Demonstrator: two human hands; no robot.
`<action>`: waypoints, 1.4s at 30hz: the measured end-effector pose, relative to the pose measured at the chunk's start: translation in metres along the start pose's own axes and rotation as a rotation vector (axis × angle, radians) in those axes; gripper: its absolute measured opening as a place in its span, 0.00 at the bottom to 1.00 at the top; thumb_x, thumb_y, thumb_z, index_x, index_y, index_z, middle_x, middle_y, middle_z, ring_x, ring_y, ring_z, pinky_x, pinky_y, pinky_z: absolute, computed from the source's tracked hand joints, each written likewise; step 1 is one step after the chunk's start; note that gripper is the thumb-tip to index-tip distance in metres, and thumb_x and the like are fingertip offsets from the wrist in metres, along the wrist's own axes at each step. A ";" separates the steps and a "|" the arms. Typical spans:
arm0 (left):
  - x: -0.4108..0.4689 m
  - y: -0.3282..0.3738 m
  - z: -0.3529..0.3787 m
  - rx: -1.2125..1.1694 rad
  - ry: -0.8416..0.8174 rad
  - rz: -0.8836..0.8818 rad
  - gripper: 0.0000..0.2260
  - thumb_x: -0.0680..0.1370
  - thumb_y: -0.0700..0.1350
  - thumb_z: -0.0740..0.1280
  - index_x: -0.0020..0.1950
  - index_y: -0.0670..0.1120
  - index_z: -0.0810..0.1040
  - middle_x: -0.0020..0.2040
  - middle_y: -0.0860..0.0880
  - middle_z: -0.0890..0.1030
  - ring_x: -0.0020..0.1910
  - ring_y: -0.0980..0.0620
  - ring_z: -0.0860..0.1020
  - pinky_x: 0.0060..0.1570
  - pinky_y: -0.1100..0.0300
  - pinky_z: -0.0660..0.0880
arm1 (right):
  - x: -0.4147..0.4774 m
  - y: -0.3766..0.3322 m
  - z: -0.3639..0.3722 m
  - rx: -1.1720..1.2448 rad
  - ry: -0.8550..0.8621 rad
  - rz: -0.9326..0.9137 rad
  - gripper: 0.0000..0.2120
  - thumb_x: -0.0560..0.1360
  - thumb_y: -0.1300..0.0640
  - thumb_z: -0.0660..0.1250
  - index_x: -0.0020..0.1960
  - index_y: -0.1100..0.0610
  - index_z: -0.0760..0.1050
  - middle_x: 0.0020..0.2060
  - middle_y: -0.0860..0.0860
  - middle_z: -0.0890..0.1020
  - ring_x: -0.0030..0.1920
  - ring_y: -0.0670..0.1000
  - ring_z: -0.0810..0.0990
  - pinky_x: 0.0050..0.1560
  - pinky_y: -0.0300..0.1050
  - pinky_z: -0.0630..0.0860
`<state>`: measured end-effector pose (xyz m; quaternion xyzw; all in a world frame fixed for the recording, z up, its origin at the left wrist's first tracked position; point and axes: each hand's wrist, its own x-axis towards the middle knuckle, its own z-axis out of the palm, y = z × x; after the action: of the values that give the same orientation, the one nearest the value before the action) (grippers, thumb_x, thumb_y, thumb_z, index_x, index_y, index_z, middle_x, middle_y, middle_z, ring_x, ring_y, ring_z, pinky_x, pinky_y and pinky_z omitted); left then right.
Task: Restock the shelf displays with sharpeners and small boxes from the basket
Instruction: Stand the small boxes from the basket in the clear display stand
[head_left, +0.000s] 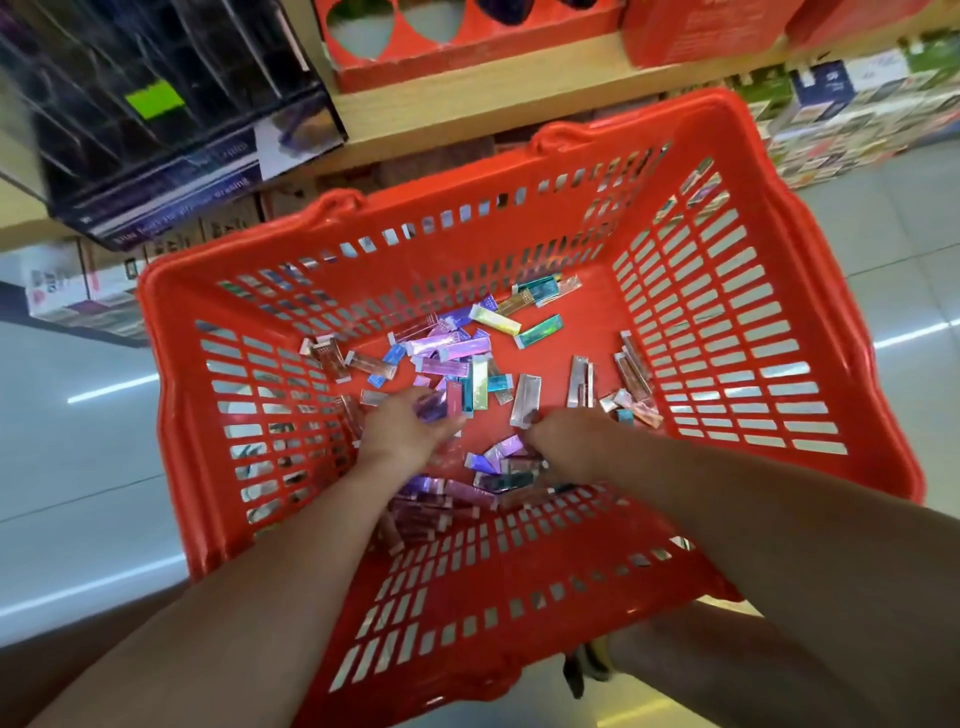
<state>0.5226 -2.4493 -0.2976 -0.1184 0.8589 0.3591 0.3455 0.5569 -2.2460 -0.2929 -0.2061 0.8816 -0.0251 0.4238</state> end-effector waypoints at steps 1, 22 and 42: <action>0.002 -0.001 -0.004 -0.050 0.025 -0.044 0.27 0.71 0.56 0.74 0.66 0.46 0.76 0.58 0.47 0.82 0.38 0.46 0.83 0.47 0.55 0.80 | 0.001 -0.002 0.002 0.016 -0.033 0.017 0.26 0.70 0.39 0.70 0.62 0.55 0.75 0.57 0.55 0.79 0.57 0.57 0.79 0.52 0.49 0.76; -0.047 0.070 -0.024 -0.806 0.009 -0.002 0.07 0.76 0.42 0.70 0.52 0.43 0.84 0.43 0.46 0.85 0.37 0.51 0.81 0.42 0.56 0.78 | -0.039 -0.029 -0.083 1.763 0.056 0.205 0.09 0.75 0.69 0.59 0.48 0.59 0.76 0.42 0.56 0.81 0.41 0.52 0.80 0.49 0.52 0.79; -0.172 0.175 -0.153 -0.626 -0.008 0.430 0.11 0.80 0.44 0.65 0.58 0.42 0.81 0.43 0.45 0.81 0.31 0.49 0.75 0.35 0.55 0.73 | -0.156 -0.098 -0.187 1.924 0.478 -0.269 0.11 0.76 0.52 0.69 0.54 0.59 0.78 0.39 0.54 0.84 0.31 0.50 0.80 0.25 0.38 0.73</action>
<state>0.4922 -2.4388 -0.0103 -0.0338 0.7114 0.6691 0.2126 0.5351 -2.2999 -0.0365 0.1368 0.5176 -0.8166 0.2156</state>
